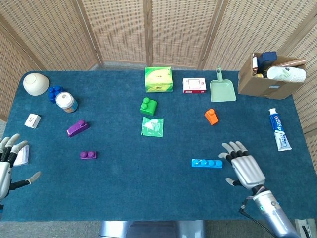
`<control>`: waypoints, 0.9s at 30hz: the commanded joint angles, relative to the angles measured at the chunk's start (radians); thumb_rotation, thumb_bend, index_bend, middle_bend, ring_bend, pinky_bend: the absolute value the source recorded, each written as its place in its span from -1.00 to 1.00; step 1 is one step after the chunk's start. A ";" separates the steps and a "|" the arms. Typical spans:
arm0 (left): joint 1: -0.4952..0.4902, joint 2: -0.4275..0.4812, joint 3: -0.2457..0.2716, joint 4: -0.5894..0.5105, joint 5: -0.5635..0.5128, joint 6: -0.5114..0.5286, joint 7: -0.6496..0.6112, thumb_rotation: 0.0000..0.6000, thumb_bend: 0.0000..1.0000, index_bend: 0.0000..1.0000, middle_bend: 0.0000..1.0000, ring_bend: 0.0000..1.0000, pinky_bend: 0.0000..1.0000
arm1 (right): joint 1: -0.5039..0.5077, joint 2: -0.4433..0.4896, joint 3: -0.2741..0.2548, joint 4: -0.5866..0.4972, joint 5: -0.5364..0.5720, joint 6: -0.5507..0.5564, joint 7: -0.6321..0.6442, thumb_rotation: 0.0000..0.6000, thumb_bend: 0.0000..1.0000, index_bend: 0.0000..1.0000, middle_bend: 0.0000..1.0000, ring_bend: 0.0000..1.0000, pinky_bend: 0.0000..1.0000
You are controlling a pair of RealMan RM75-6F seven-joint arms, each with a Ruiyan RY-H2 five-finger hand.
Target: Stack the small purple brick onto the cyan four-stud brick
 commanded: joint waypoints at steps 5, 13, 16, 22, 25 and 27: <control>-0.010 0.001 0.001 -0.002 0.000 -0.013 -0.003 0.64 -0.78 -0.64 -0.84 -1.00 -1.00 | 0.079 -0.060 0.028 0.003 0.090 -0.098 -0.081 1.00 -0.68 -0.40 -0.77 -1.00 -0.95; -0.019 -0.002 -0.001 0.009 -0.011 -0.029 -0.014 0.62 -0.78 -0.64 -0.84 -1.00 -1.00 | 0.134 -0.123 0.049 0.049 0.177 -0.148 -0.117 1.00 -0.67 -0.39 -0.77 -1.00 -0.95; -0.022 -0.005 -0.002 0.015 -0.014 -0.033 -0.020 0.62 -0.78 -0.64 -0.84 -1.00 -1.00 | 0.150 -0.145 0.051 0.071 0.204 -0.160 -0.129 1.00 -0.68 -0.39 -0.76 -1.00 -0.95; -0.029 -0.010 -0.003 0.028 -0.018 -0.040 -0.030 0.63 -0.78 -0.64 -0.84 -1.00 -1.00 | 0.176 -0.175 0.052 0.110 0.254 -0.171 -0.158 1.00 -0.68 -0.39 -0.76 -1.00 -0.95; -0.032 -0.012 -0.004 0.032 -0.019 -0.043 -0.033 0.61 -0.78 -0.64 -0.84 -1.00 -1.00 | 0.181 -0.184 0.050 0.123 0.269 -0.169 -0.162 1.00 -0.68 -0.39 -0.76 -1.00 -0.94; -0.034 -0.014 -0.004 0.035 -0.019 -0.045 -0.033 0.61 -0.78 -0.64 -0.84 -1.00 -1.00 | 0.184 -0.191 0.048 0.136 0.277 -0.167 -0.163 1.00 -0.68 -0.38 -0.76 -1.00 -0.94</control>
